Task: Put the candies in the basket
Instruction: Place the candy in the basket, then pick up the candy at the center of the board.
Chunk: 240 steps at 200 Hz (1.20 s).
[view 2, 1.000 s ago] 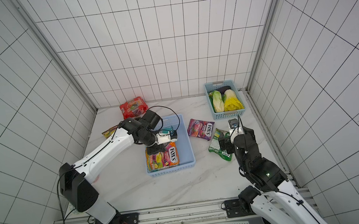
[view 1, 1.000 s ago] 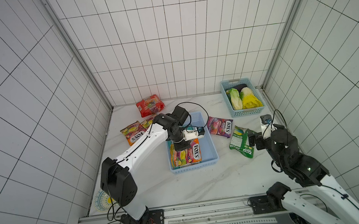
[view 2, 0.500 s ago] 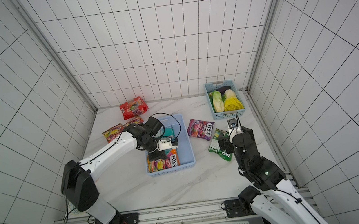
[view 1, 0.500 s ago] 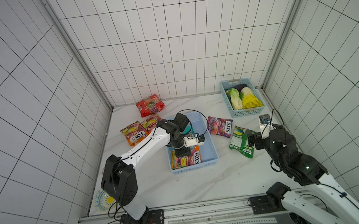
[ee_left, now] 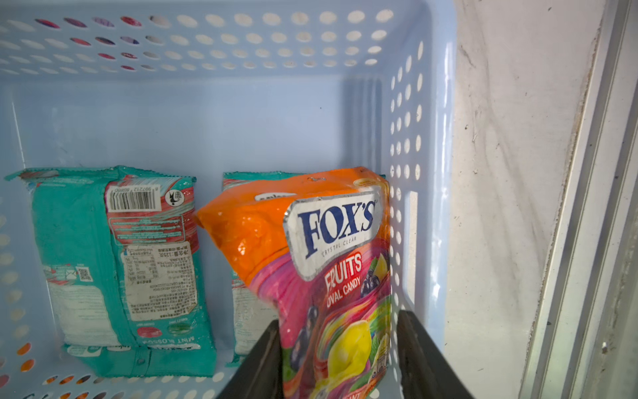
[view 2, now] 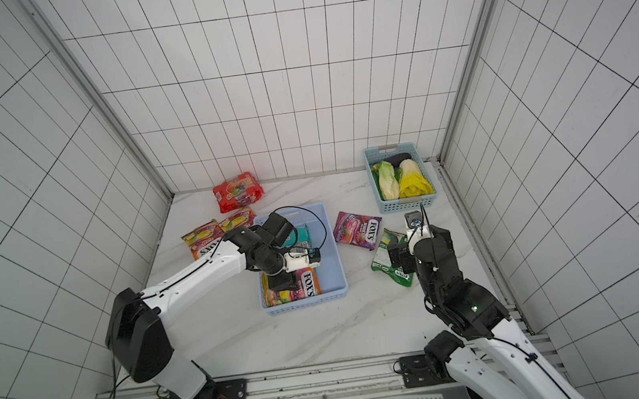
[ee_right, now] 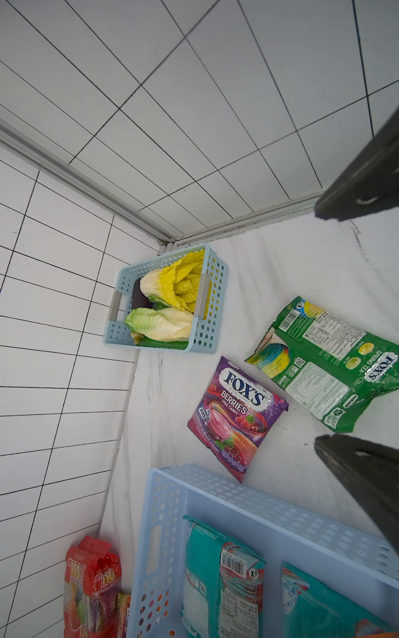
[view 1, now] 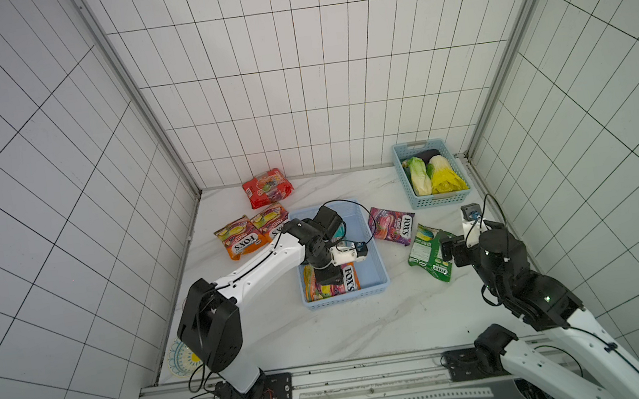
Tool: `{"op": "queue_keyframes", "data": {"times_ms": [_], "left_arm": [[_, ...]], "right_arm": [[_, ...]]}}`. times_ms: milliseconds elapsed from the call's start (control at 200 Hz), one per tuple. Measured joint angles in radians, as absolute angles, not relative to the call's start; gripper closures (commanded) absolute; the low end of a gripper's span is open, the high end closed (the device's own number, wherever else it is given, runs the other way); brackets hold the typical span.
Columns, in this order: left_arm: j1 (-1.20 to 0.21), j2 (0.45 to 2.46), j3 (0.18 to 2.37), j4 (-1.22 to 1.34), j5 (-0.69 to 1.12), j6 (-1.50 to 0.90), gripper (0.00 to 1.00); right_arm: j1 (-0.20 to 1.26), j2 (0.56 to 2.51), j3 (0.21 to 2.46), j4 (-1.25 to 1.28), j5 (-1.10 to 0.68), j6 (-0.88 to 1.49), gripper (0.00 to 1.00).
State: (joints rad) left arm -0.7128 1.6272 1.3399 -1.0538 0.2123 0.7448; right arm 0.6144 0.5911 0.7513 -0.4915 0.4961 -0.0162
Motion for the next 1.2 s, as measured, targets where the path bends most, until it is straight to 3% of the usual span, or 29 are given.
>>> {"op": "queue_keyframes", "data": {"times_ms": [95, 120, 145, 665, 880, 954, 1159, 1199], "left_arm": [[-0.714, 1.583, 1.340, -1.034, 0.195, 0.729, 0.43], [-0.714, 1.571, 1.340, -1.028, 0.187, 0.725, 0.31], [-0.715, 1.560, 1.340, -1.023, 0.180, 0.722, 0.29], [-0.696, 1.429, 1.340, -0.909, -0.043, 0.494, 0.22], [-0.519, 1.354, 1.340, -0.865, -0.030, 0.352, 0.22], [-0.450, 1.327, 1.330, -0.841, -0.021, 0.308, 0.16], [-0.332, 1.268, 1.236, -0.791, 0.046, 0.233, 0.15], [-0.297, 1.260, 1.216, -0.778, 0.076, 0.218, 0.04]], "right_arm": [[0.614, 0.591, 0.751, -0.492, 0.496, -0.016, 0.01], [0.614, 0.591, 0.751, -0.492, 0.495, -0.016, 0.01], [0.614, 0.591, 0.751, -0.492, 0.495, -0.016, 0.01], [0.614, 0.611, 0.751, -0.496, 0.495, -0.020, 0.01], [0.614, 0.659, 0.751, -0.508, 0.494, -0.023, 0.01], [0.614, 0.687, 0.751, -0.519, 0.494, -0.023, 0.01], [0.614, 0.842, 0.762, -0.568, 0.506, -0.004, 0.01], [0.611, 0.871, 0.765, -0.585, 0.507, 0.007, 0.01]]}}
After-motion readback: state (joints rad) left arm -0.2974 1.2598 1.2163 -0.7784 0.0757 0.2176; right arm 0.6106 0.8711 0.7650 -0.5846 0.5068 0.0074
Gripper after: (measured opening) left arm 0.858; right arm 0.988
